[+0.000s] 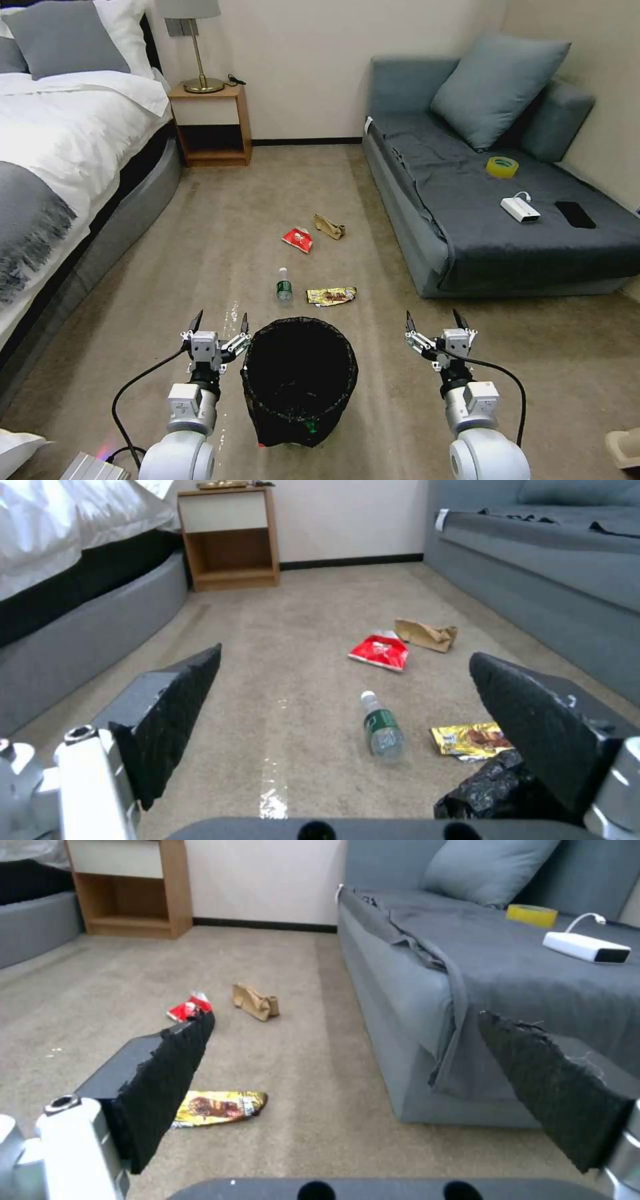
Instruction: Pick up the trash bin, then pick up the garbage on the floor and place it into the trash bin.
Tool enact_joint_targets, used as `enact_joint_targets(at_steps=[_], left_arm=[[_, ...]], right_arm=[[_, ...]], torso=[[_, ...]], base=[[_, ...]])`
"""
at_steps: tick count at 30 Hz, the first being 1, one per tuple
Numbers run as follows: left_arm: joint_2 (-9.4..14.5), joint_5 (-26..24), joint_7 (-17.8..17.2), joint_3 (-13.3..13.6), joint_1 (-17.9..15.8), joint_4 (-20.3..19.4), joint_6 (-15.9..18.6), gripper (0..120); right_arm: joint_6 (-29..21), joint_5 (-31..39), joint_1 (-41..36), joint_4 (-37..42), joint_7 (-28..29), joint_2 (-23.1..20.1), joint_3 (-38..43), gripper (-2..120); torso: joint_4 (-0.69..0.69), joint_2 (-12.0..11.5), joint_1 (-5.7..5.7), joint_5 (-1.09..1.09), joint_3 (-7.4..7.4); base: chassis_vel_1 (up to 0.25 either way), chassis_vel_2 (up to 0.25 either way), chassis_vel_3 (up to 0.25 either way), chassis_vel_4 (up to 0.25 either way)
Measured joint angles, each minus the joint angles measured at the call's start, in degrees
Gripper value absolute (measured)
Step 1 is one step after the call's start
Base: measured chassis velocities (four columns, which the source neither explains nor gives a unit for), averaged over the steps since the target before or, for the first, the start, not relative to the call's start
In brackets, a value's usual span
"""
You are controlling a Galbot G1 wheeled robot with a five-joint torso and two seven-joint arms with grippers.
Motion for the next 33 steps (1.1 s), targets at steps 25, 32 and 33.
enact_joint_targets(at_steps=[25,32,33], left_arm=[[0.0,0.0,0.0,0.0,0.0,0.0,0.0,100],[3.8,-2.6,-5.5,4.5,-0.7,2.3,-1.0,100],[5.3,-3.6,-7.6,6.3,-0.9,3.3,-1.5,100]], right_arm=[[0.0,0.0,0.0,0.0,0.0,0.0,0.0,100],[1.3,-1.7,-1.4,-0.5,0.4,0.8,0.3,100],[2.3,-3.3,-2.9,-1.1,0.8,1.7,0.7,100]], torso=[[0.00,0.0,0.00,0.00,0.00],[0.03,0.0,0.00,0.00,0.00],[-0.01,0.0,0.00,-0.02,0.00]], base=[[0.000,0.000,0.000,0.000],[0.000,0.000,0.000,0.000],[0.000,0.000,0.000,0.000]])
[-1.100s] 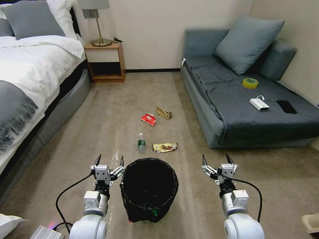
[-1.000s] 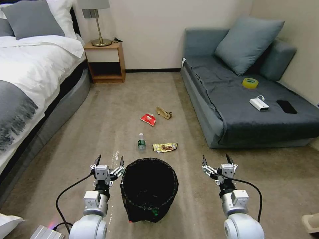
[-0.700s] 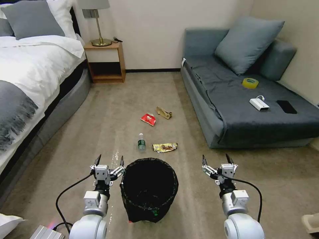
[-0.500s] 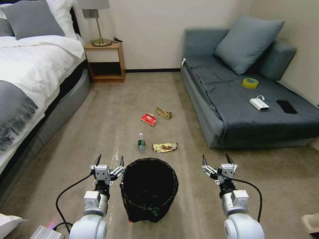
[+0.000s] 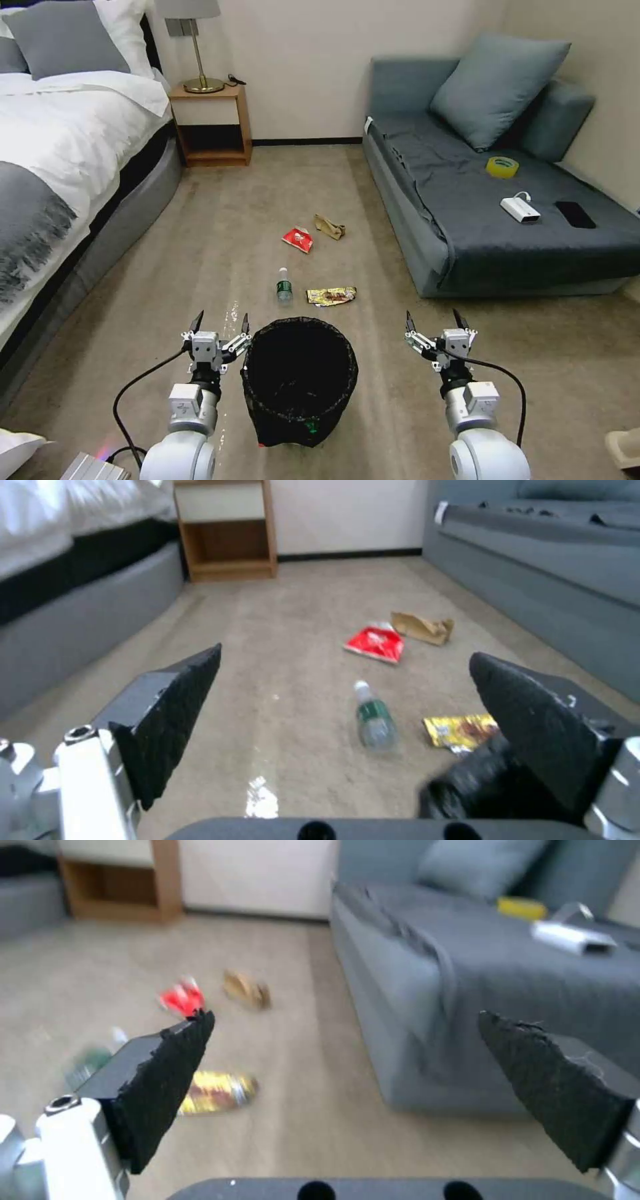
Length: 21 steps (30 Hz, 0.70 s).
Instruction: Pick up the trash bin, then pick up the garbage on the floor and place it into the trash bin.
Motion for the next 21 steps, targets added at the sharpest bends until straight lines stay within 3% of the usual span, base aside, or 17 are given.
enact_joint_targets(at_steps=[2,4,5,7,11,13,15,17,18,20,21], left_arm=[[1.3,-1.0,-1.9,1.5,-0.3,0.8,-0.6,100],[1.4,-2.1,-1.3,1.4,-0.7,0.7,-2.3,100],[1.7,-3.2,-0.9,1.2,-0.8,-0.3,-2.6,100],[2.1,-3.8,-0.8,1.1,-0.6,-1.8,-1.3,100],[4.5,-7.0,-1.7,0.7,0.5,-8.1,7.6,100],[5.0,-8.1,-1.9,0.6,0.7,-9.3,9.4,100],[6.6,-11.7,-3.0,0.5,1.3,-13.2,14.8,100],[7.0,-12.5,-3.3,0.5,1.4,-13.9,16.0,100],[7.9,-14.6,-4.4,0.5,1.4,-14.6,18.6,100],[9.3,-18.8,-6.5,0.4,1.4,-15.1,22.1,100],[9.3,-18.8,-6.5,0.4,1.4,-15.1,22.1,100]], right_arm=[[2.6,-3.8,-3.4,-1.3,1.0,2.0,0.8,100],[4.4,-6.2,-5.7,-2.2,1.6,3.3,1.3,100],[5.4,-7.7,-7.0,-2.7,2.0,4.1,1.6,100],[5.9,-8.4,-7.6,-2.9,2.2,4.5,1.8,100],[6.2,-8.8,-7.9,-3.0,2.3,4.5,1.9,100],[6.2,-8.8,-7.9,-3.0,2.3,4.5,1.9,100],[5.2,-7.1,-6.9,-0.9,0.9,4.5,1.6,100],[4.7,-5.9,-5.8,1.0,-0.1,4.5,1.1,100],[4.1,-4.9,-5.2,2.3,-0.8,4.7,0.9,100],[3.6,-4.5,-4.9,2.7,-1.2,4.7,0.7,100],[3.6,-4.5,-4.9,2.7,-1.2,4.7,0.7,100]], torso=[[0.00,0.0,0.00,0.03,0.00],[0.02,0.0,0.00,-0.01,0.00],[-0.04,0.0,0.00,0.01,0.00],[0.00,0.0,0.00,0.03,0.00],[0.02,0.0,0.00,0.02,-0.01],[0.01,0.0,0.00,0.02,-0.01],[-0.03,0.0,0.00,0.05,-0.01],[0.02,0.0,0.00,0.03,-0.01],[0.03,0.0,0.00,-0.03,-0.01],[0.02,0.0,0.00,0.04,0.00],[0.02,0.0,0.00,0.04,0.00]], base=[[0.000,0.000,0.000,0.000],[0.000,0.000,0.000,0.000],[0.000,0.000,0.000,0.000],[0.000,0.000,0.000,0.000],[0.000,0.000,0.000,0.000],[0.000,0.000,0.000,0.000],[0.000,0.000,0.000,0.000],[0.000,0.000,0.000,0.000],[0.000,0.000,0.000,0.000],[0.000,0.000,0.000,0.000],[0.000,0.000,0.000,0.000]])
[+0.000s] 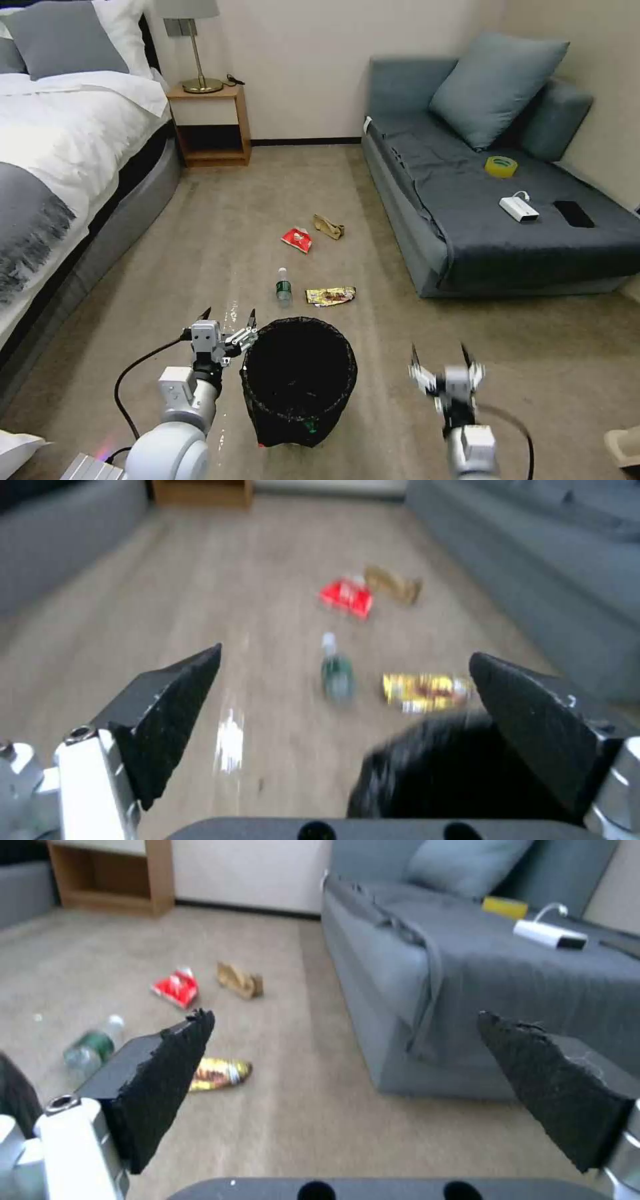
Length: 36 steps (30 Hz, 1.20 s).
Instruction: Pick up the trash bin, then pick up the garbage on the floor and place it into the trash bin.
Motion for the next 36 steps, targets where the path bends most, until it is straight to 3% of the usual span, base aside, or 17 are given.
enact_joint_targets(at_steps=[4,12,26,36], left_arm=[[3.3,-7.8,-2.8,-0.8,0.1,-0.7,5.0,100],[6.9,-14.1,-4.0,-0.2,-0.5,1.5,9.6,100],[6.6,-16.4,-2.2,1.9,-2.4,7.2,11.3,97],[6.6,-16.5,0.6,3.1,-3.6,9.5,11.8,58]], right_arm=[[-0.1,0.1,0.0,0.4,0.0,-0.1,0.0,100],[-0.2,-0.2,-1.2,2.7,0.0,-0.1,-0.9,100],[0.5,0.2,-0.7,1.1,0.9,-0.2,-2.4,100],[0.4,1.1,0.3,0.0,1.2,-0.2,-2.7,100]], torso=[[-0.01,0.0,-0.01,-0.02,0.00],[-0.01,0.0,0.00,-0.02,0.00],[0.00,0.0,0.00,-0.02,0.00],[0.00,0.0,0.00,-0.02,0.00]], base=[[0.000,0.000,0.000,0.000],[0.000,0.000,0.000,0.000],[0.000,0.000,0.000,0.000],[0.000,0.000,0.000,0.000]])
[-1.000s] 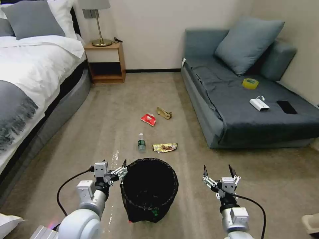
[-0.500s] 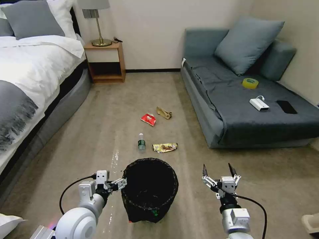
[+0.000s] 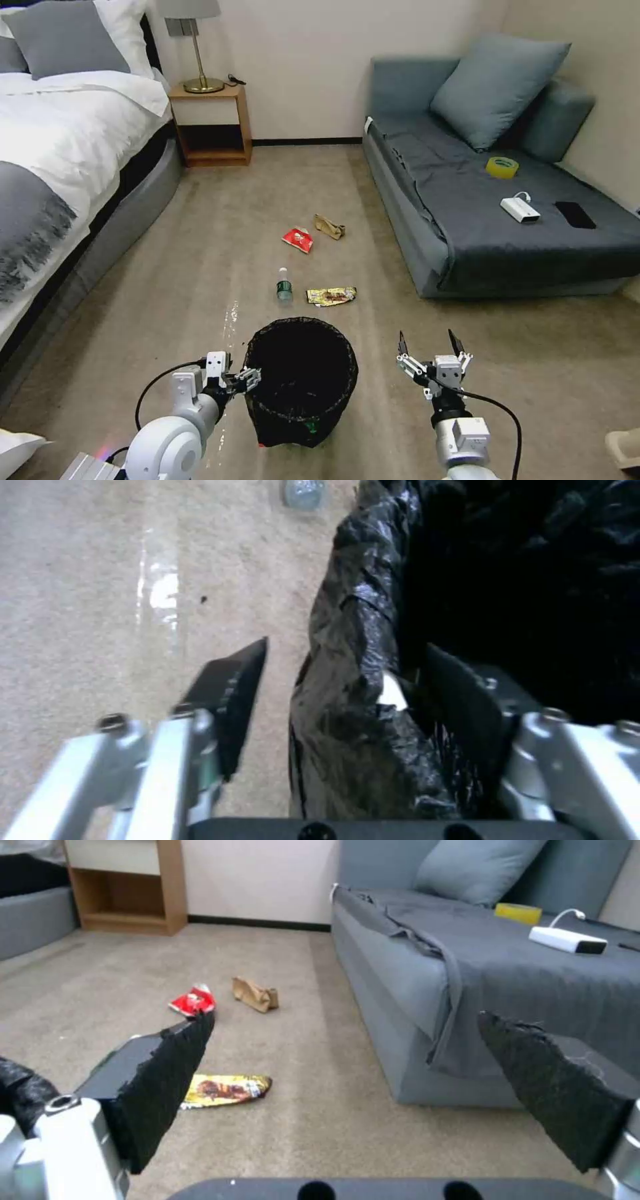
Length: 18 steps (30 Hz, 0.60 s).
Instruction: Pick up the trash bin, then pick up the garbage on the floor and place it into the trash bin.
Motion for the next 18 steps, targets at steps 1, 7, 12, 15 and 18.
enact_joint_targets(at_steps=[1,7,12,15,18], left_arm=[[0.0,0.0,0.3,0.0,0.0,0.0,0.1,54],[-0.1,0.1,1.1,0.0,0.0,0.4,0.2,35],[-0.3,0.4,1.7,-0.1,0.2,0.5,0.2,19],[-0.5,0.7,2.2,-0.2,0.4,0.5,0.0,7],[-0.7,1.1,2.5,-0.3,0.7,0.6,-0.6,5]], right_arm=[[0.0,0.1,0.1,-0.1,0.1,0.0,0.0,100],[0.0,0.6,0.4,-0.3,0.2,0.0,0.1,100],[-0.1,0.9,0.6,-0.4,0.3,0.0,0.1,100],[-0.1,1.5,0.9,-0.4,0.4,0.0,0.1,100],[-0.1,1.7,1.0,-0.5,0.5,0.0,0.2,100]], torso=[[0.00,0.0,0.00,0.00,0.00],[0.00,0.0,0.00,0.00,0.00],[0.00,0.0,0.00,0.00,0.00],[0.00,0.0,0.00,0.00,0.00],[-0.01,0.0,0.00,0.00,0.00]], base=[[0.000,0.000,0.000,0.000],[0.000,0.000,0.000,0.000],[0.000,0.000,0.000,0.000],[0.000,0.000,0.000,0.000],[0.000,0.000,0.000,0.000]])
